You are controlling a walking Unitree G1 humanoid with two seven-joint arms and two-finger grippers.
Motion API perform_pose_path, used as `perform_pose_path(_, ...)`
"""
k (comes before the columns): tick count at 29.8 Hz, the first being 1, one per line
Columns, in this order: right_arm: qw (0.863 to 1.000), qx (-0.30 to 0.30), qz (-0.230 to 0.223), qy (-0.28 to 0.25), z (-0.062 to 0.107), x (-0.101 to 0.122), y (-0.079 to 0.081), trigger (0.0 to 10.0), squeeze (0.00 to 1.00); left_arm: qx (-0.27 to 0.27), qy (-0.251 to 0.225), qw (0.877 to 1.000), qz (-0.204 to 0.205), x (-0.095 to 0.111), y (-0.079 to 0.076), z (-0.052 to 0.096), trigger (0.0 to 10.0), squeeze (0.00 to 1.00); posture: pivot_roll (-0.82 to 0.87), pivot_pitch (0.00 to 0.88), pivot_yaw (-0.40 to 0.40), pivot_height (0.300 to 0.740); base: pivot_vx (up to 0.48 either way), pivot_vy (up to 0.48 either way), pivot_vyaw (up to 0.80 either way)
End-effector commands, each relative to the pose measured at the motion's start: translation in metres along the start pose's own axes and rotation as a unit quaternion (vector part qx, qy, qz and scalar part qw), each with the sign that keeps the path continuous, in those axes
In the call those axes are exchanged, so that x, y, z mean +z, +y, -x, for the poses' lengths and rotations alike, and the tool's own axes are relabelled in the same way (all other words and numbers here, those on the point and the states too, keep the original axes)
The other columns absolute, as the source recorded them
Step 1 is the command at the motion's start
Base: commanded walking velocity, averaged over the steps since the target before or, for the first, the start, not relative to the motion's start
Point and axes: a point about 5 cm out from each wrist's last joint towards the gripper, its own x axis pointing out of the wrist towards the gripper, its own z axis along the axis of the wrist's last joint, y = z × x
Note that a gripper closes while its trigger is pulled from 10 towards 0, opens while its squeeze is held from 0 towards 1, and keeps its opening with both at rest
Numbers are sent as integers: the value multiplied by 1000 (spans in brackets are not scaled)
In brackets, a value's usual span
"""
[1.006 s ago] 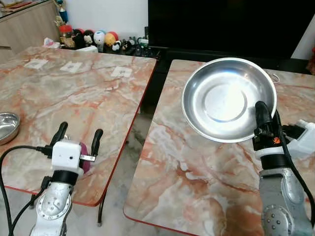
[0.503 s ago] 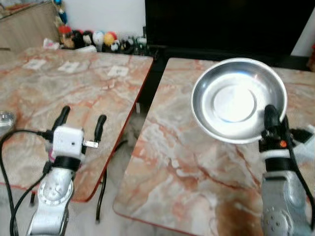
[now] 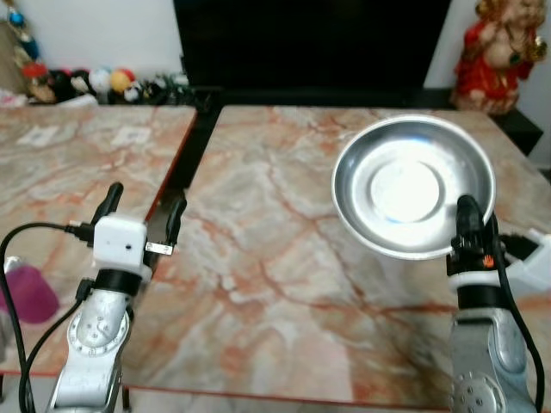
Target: Setting the table
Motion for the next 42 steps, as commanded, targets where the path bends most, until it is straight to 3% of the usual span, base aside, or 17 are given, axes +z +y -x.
perform_pose_path(1, 1000, 3, 4, -11, -1, 5, 2, 10000, 0, -4, 5, 1000, -3, -1, 1, 1, 10000, 0, 43, 0, 28, 740, 0, 0, 0)
perform_pose_path(5, 999, 26, 29, 28, 1, -1, 0, 10000, 0, -13, 20, 1000, 7, -6, -3, 3, 10000, 0, 32, 0, 33, 740, 0, 0, 0)
perform_pose_path(6, 997, 31, 59, 43, 1, -3, -3, 10000, 0, -20, 26, 999, 9, -8, -5, 3, 10000, 0, 28, 0, 31, 740, 0, 0, 0)
perform_pose_path(12, 995, -19, 79, 62, -1, -3, -26, 10000, 0, -36, 46, 998, 27, -16, -13, 9, 10000, 0, 21, 0, 28, 740, 0, 0, 0)
perform_pose_path(15, 989, -31, 112, 86, -1, -5, -36, 10000, 0, -40, 49, 998, 28, -17, -14, 10, 10000, 0, 26, 0, 26, 740, 0, 0, 0)
perform_pose_path(17, 989, -43, 107, 97, -1, -5, -44, 10000, 0, -40, 53, 997, 30, -19, -15, 10, 10000, 0, 25, 0, 26, 740, 0, 0, 0)
perform_pose_path(19, 990, -56, 69, 109, 4, -7, -52, 10000, 0, -41, 57, 997, 32, -21, -15, 10, 10000, 0, 23, 0, 26, 740, 0, 0, 0)
perform_pose_path(24, 990, -71, -21, 121, 18, -12, -55, 10000, 0, -38, 61, 997, 30, -23, -13, 8, 10000, 0, 22, 0, 31, 740, 0, 0, 0)
perform_pose_path(26, 982, -70, -59, 167, 28, -18, -58, 10000, 0, -39, 61, 997, 27, -24, -13, 6, 10000, 0, 12, 0, 31, 740, 0, 0, 0)
perform_pose_path(30, 971, -65, 10, 229, 41, -29, -72, 10000, 0, -39, 59, 997, 26, -24, -13, 5, 10000, 0, 11, 0, 31, 740, 0, 0, 0)
perform_pose_path(36, 959, -100, 40, 262, 51, -38, -94, 10000, 0, -36, 49, 998, 25, -21, -13, 0, 10000, 0, 22, 0, 28, 740, 0, 0, 0)
perform_pose_path(42, 953, -104, 46, 280, 52, -42, -97, 10000, 0, -27, 52, 998, 27, -22, -10, 1, 10000, 0, 18, 0, 28, 740, 0, 0, 0)
